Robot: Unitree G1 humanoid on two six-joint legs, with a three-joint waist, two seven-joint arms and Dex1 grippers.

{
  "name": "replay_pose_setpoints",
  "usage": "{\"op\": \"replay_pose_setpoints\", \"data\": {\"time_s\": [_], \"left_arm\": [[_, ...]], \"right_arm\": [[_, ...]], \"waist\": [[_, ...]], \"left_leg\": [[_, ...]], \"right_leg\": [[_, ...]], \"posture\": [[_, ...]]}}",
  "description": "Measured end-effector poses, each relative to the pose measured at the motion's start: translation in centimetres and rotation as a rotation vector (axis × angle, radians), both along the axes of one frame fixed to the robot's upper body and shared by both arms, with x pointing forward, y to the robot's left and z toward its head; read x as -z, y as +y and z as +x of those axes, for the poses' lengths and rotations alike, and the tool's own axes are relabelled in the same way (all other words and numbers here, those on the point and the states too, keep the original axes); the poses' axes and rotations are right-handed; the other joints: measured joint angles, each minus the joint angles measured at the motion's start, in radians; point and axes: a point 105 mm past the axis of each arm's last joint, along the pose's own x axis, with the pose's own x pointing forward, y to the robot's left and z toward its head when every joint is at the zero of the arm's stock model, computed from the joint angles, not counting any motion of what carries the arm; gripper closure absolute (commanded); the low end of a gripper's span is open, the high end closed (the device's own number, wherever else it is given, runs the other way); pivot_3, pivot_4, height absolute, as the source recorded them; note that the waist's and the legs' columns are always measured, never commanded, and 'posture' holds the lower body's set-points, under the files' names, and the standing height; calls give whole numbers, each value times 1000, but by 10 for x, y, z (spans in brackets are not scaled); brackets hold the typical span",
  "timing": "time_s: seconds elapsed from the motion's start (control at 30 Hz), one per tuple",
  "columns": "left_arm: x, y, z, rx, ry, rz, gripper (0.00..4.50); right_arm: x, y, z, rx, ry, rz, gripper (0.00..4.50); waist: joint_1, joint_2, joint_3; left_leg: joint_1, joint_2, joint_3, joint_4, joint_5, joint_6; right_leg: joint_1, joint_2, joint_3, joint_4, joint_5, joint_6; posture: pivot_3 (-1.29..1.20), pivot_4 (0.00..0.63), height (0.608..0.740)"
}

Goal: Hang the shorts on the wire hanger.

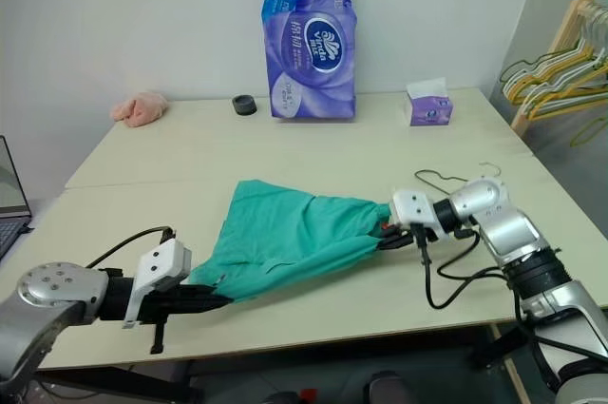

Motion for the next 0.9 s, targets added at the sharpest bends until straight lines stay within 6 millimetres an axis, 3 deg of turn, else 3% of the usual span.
{"op": "replay_pose_setpoints", "data": {"time_s": [0.1, 0.17, 0.2, 0.27, 0.37, 0.43, 0.5, 0.6, 0.67, 0.73, 0.83, 0.9], "left_arm": [[-10, 12, 30, -27, -46, 21, 4500], [-25, 19, 79, -75, -176, 48, 4500], [-44, 24, 123, -155, -304, 67, 4500], [-88, 31, 179, -283, -524, 128, 4500], [-162, 29, 231, -486, -883, 237, 4500], [-219, 33, 239, -609, -1122, 271, 4500], [-276, 35, 228, -643, -1398, 343, 4500], [-308, 37, 211, -586, -1612, 440, 4500], [-305, 41, 204, -507, -1656, 503, 4500], [-279, 45, 203, -404, -1610, 546, 4500], [-160, 57, 199, -204, -1238, 564, 4500], [-63, 56, 173, -70, -905, 548, 4500]], "right_arm": [[-21, 5, 19, 65, 69, 36, 4479], [-36, 6, 50, 155, 52, 37, 4479], [-48, 7, 77, 243, -31, 9, 4479], [-82, 22, 111, 332, -292, -39, 4479], [-138, 38, 146, 475, -787, -81, 4479], [-175, 52, 151, 516, -1067, -33, 4479], [-215, 60, 145, 530, -1338, 72, 4479], [-247, 56, 129, 505, -1579, 188, 4479], [-254, 55, 119, 452, -1664, 246, 4479], [-239, 52, 115, 386, -1659, 262, 4479], [-143, 52, 122, 256, -1400, 170, 4479], [-55, 51, 116, 175, -1143, 63, 4479]], "waist": [[-2, 2, 2], [0, 4, 5], [4, 4, 5], [-1, 0, 1], [-17, -5, -3], [-41, -9, -5], [-69, -9, -6], [-96, -9, -6], [-113, -9, -6], [-121, -7, -8], [-131, -6, -16], [-138, -9, -11]], "left_leg": [[2, 0, 0, 0, 2, 3], [3, -1, -1, 1, 5, 6], [1, -2, -1, 1, 10, 8], [-13, 0, -2, 0, 16, 0], [-30, -3, 0, 0, 20, -15], [-56, -5, 7, 2, 21, -19], [-76, -5, 13, 3, 22, -20], [-79, -4, 15, -4, 21, -20], [-79, -4, 16, -6, 22, -20], [-78, -4, 18, -5, 22, -19], [-39, -3, 27, -14, 19, -10], [-24, -3, 29, -12, 19, -2]], "right_leg": [[1, 1, -1, 1, 3, -1], [1, 1, -4, 2, 7, -1], [-3, 5, -7, 0, 12, 1], [-14, 2, -5, 2, 19, -2], [-34, -4, 1, 6, 19, 2], [-64, -7, 8, 16, 19, 4], [-87, -9, 8, 16, 19, 4], [-95, -10, 7, 16, 18, 4], [-96, -10, 8, 15, 18, 4], [-95, -10, 9, 16, 18, 4], [-58, -7, 15, 13, 17, 5], [-46, -5, 20, 18, 18, 4]], "posture": [[-164, 13, 740], [-165, 1, 740], [-167, 0, 740], [-170, 0, 740], [-177, 0, 740], [-183, 0, 740], [-185, 0, 740], [-179, 0, 740], [-173, 0, 740], [-164, 4, 740], [-157, 11, 740], [-154, 13, 740]]}}
